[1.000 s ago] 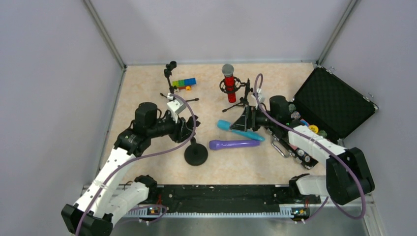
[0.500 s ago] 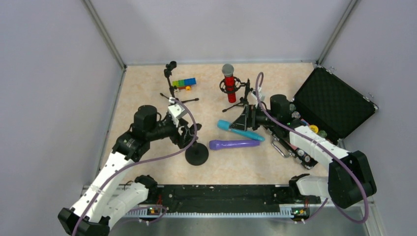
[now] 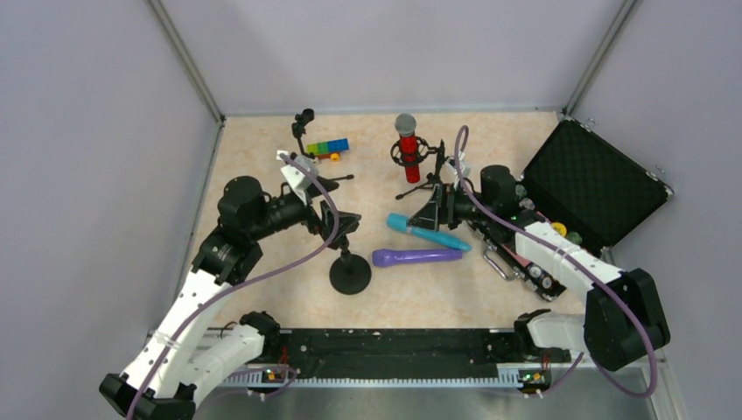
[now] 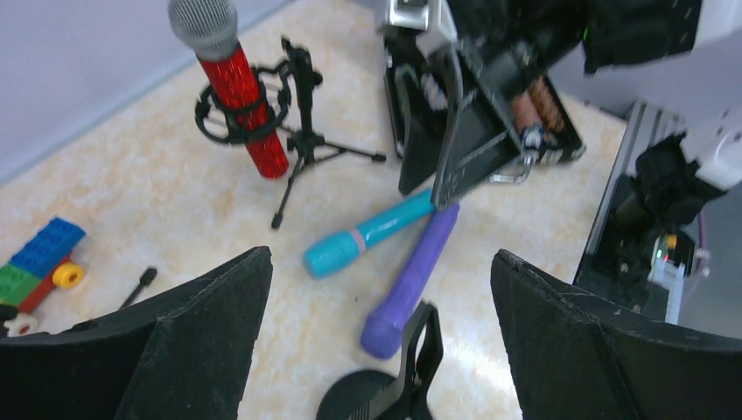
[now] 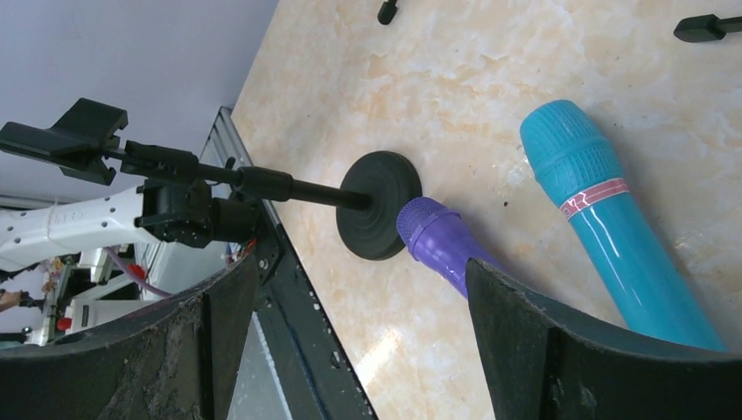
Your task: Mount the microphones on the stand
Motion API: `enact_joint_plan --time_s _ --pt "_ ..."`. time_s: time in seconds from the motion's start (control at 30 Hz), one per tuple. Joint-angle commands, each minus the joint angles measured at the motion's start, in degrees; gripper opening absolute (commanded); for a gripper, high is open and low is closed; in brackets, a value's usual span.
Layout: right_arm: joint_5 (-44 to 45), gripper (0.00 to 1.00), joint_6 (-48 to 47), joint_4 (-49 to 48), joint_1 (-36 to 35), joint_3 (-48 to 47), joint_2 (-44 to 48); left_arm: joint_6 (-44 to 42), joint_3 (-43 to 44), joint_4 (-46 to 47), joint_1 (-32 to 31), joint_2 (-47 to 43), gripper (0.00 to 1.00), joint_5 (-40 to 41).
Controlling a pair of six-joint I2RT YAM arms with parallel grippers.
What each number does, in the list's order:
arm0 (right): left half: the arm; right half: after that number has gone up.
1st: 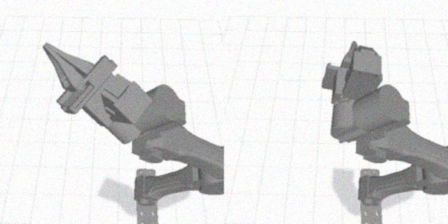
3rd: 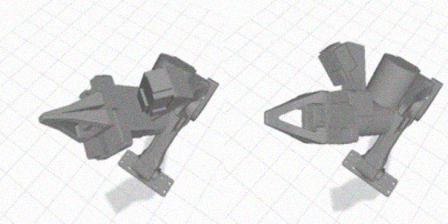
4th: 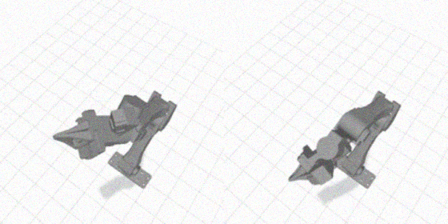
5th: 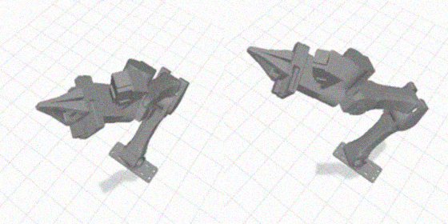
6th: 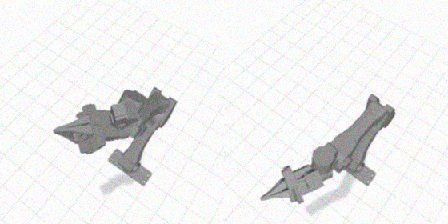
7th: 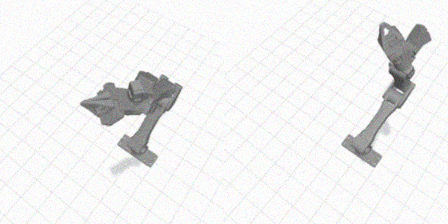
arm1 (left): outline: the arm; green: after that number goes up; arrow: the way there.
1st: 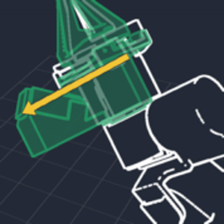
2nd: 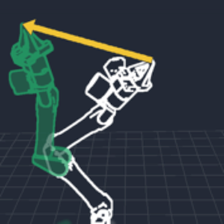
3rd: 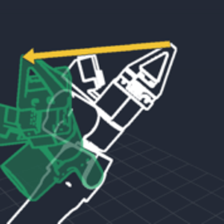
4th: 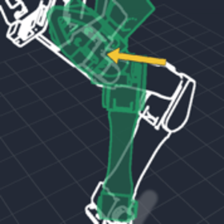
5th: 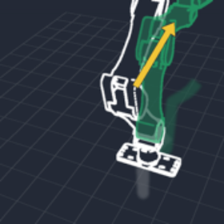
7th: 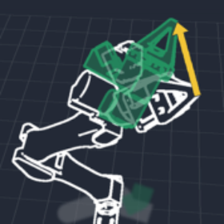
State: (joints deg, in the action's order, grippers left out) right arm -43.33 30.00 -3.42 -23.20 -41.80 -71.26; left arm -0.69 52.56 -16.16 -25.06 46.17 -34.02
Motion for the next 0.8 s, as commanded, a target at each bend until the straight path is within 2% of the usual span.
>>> enact_joint_plan --time_s 0.0,0.13,0.27,0.4,0.57,0.77 --pt "-1.03 0.86 -0.82 -1.17 -0.91 -3.20 1.33 10.42 3.82 15.12 -0.08 1.04 0.99 1.90" --pt "-1.48 0.86 -0.59 -1.02 -1.20 -4.12 1.50 14.46 5.05 16.56 -0.09 1.43 0.98 11.53" --pt "-2.16 0.86 -0.05 -0.46 -2.01 -5.86 0.87 17.95 6.83 6.53 -0.01 0.91 0.99 29.01" --pt "-2.07 0.86 0.08 -0.26 -3.71 -7.37 -0.04 19.92 5.71 -0.87 -0.07 -0.98 0.99 40.38" --pt "-2.36 0.86 0.84 -0.65 -5.54 -9.58 -1.13 22.65 3.30 -10.69 -0.07 -3.17 0.99 48.04" --pt "-3.88 0.87 4.02 -4.46 -6.74 -11.33 -1.46 26.38 -0.74 -17.60 -0.02 -3.73 0.99 50.82"
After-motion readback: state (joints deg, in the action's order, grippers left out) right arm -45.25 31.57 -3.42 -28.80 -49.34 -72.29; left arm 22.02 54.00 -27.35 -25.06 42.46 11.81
